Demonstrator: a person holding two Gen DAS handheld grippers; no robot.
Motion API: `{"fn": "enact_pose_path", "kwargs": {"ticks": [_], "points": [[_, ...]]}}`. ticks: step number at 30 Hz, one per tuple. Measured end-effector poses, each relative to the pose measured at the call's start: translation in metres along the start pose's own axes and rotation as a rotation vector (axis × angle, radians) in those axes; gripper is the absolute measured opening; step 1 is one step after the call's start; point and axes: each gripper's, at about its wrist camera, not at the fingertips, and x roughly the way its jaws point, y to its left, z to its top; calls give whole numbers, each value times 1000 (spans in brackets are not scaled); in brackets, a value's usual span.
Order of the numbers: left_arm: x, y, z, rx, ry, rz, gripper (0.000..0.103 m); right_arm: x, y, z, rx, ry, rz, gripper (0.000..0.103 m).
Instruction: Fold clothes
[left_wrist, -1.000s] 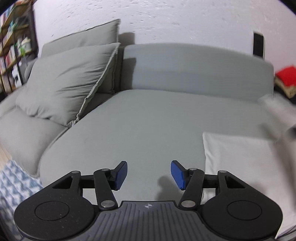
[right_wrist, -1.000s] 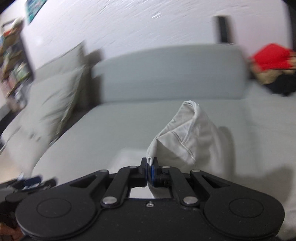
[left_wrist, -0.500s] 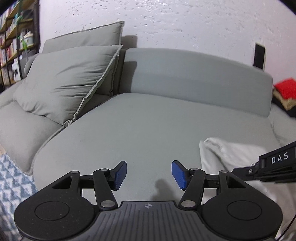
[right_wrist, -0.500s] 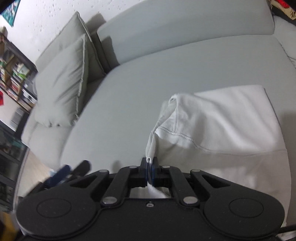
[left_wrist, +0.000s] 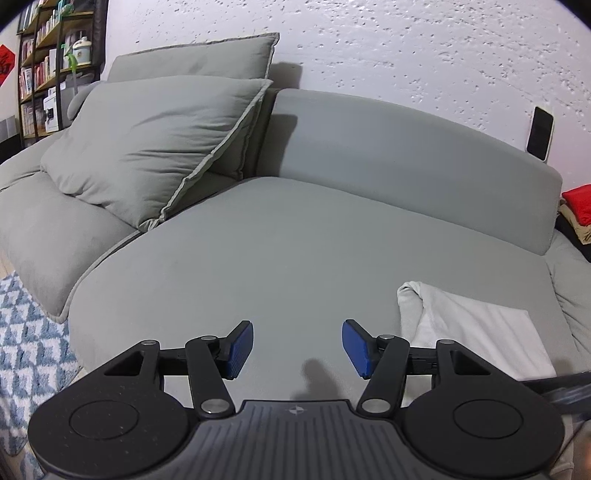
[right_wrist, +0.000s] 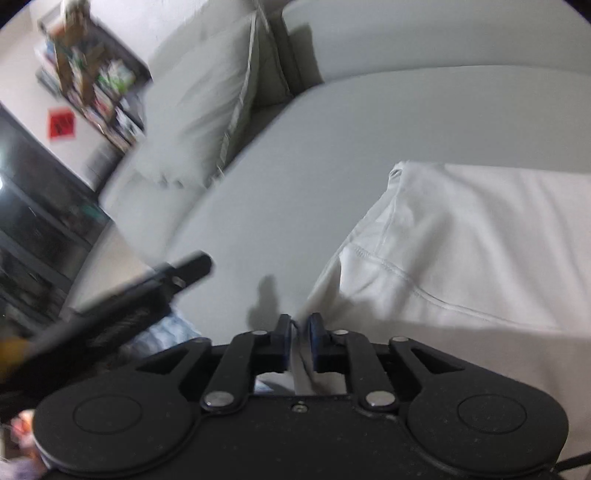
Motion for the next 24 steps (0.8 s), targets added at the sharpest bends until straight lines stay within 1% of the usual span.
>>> {"fn": "enact_pose_path", "kwargs": {"ticks": [1, 2, 4, 5, 6, 7, 8, 9, 10, 11, 12, 14, 15, 16, 17, 18, 19, 20, 21, 22, 23, 24], "points": [[0, -1, 0, 6, 2, 2, 57, -15, -7, -1, 28, -23, 37, 52], [0, -2, 0, 14, 3, 5, 57, -34, -17, -3, 54, -55, 58, 58], [-1, -5, -1, 30, 2, 11, 57, -73, -37, -8, 86, -129, 65, 59], [-1, -6, -2, 36, 3, 13, 57, -89, -48, -13, 98, -152, 47, 59], [-1, -8, -2, 43, 3, 15, 56, -101, -58, -21, 116, -170, 18, 55], [-1, -12, -2, 60, 4, 12, 55, -114, -68, -29, 133, -188, -10, 35], [-1, -20, -3, 98, 5, -2, 52, -127, -78, -37, 150, -206, -39, 21], [-1, -27, -3, 135, 6, -15, 47, -134, -86, -45, 162, -217, -61, 8], [-2, -37, -4, 184, 3, -37, 44, -132, -89, -53, 159, -217, -73, 8], [-4, -52, -7, 253, -12, -77, 41, -128, -90, -59, 144, -215, -89, 8], [-5, -67, -10, 317, -31, -112, 42, -122, -90, -63, 117, -213, -109, 8], [-3, -99, -19, 432, -72, -141, 43, -105, -80, -67, 13, -213, -162, 8], [0, -114, -24, 486, -91, -143, 44, -97, -71, -69, -64, -221, -191, 9], [8, -127, -30, 534, -102, -120, 44, -91, -64, -71, -133, -218, -224, 9], [19, -137, -35, 577, -85, -94, 42, -87, -60, -75, -188, -196, -262, 9], [33, -142, -40, 615, -19, -55, 37, -84, -57, -79, -243, -173, -301, 9], [49, -144, -45, 649, 82, 9, 35, -80, -54, -84, -298, -151, -339, 8], [59, -142, -48, 663, 152, 69, 35, -76, -50, -88, -353, -128, -377, 8], [59, -134, -47, 645, 167, 120, 35, -79, -50, -91, -375, -106, -406, 8], [57, -126, -44, 618, 179, 147, 36, -91, -54, -91, -343, -92, -413, 7], [51, -117, -36, 573, 184, 130, 36, -102, -58, -90, -309, -87, -412, 8], [44, -109, -29, 535, 171, 115, 36, -113, -64, -90, -275, -90, -404, 11]]}}
